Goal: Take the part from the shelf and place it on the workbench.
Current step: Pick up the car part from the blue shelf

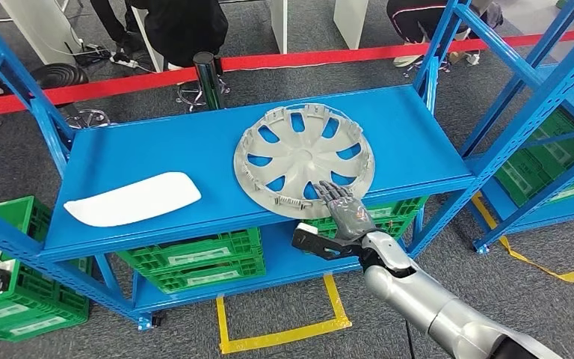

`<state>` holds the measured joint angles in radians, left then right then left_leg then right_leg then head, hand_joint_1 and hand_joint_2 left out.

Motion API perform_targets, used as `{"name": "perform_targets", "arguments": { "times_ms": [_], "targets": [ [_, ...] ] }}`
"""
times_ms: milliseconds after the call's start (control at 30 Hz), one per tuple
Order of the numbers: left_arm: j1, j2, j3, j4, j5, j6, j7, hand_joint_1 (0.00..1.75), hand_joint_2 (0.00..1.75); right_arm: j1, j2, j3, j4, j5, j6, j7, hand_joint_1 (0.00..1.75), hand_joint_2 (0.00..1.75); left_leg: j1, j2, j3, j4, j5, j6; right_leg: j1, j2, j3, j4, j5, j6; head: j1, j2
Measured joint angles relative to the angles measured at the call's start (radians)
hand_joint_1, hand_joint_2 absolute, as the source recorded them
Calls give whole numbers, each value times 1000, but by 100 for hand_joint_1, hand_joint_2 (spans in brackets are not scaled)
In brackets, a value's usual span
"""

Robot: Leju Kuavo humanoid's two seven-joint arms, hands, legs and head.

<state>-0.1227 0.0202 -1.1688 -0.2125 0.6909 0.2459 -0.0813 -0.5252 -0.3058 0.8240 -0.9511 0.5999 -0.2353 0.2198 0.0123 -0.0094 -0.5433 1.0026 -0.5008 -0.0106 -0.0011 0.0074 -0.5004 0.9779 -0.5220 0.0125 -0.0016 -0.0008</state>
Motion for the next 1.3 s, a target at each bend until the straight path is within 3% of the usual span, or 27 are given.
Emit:
{"name": "perform_targets", "arguments": {
  "times_ms": [533,700,767,833,900,1300],
  "targets": [
    [0,0,0,0,22,4,-2,0,0,23,-25,-19,-25,-10,15,10,0,175,-4,-7,3,0,-4,2,-5,2,7,-7,-2,4,3,0],
    [0,0,0,0,26,12,-3,0,0,28,-52,-26,-39,8,33,58,0,175,-4,-12,5,0,-5,2,-5,-2,11,-9,-3,6,3,0],
    [0,0,0,0,26,14,-3,0,0,29,-66,-30,-41,14,38,76,39,175,-4,-12,5,0,-5,3,-6,-3,13,-10,-3,6,3,0],
    [0,0,0,0,27,15,-5,0,0,30,-80,-36,-41,16,45,84,127,175,-4,-13,6,0,-5,4,-6,-3,14,-11,-3,7,4,0],
    [0,0,0,0,29,15,-7,0,0,32,-93,-44,-41,16,53,88,175,175,-4,-13,7,0,-6,5,-6,-3,16,-12,-3,7,4,0],
    [1,0,1,0,49,31,-18,0,0,63,-164,-104,-54,-55,54,122,175,175,-4,-17,10,0,-7,7,-5,-5,25,-20,-3,11,4,0]
  ]
}}
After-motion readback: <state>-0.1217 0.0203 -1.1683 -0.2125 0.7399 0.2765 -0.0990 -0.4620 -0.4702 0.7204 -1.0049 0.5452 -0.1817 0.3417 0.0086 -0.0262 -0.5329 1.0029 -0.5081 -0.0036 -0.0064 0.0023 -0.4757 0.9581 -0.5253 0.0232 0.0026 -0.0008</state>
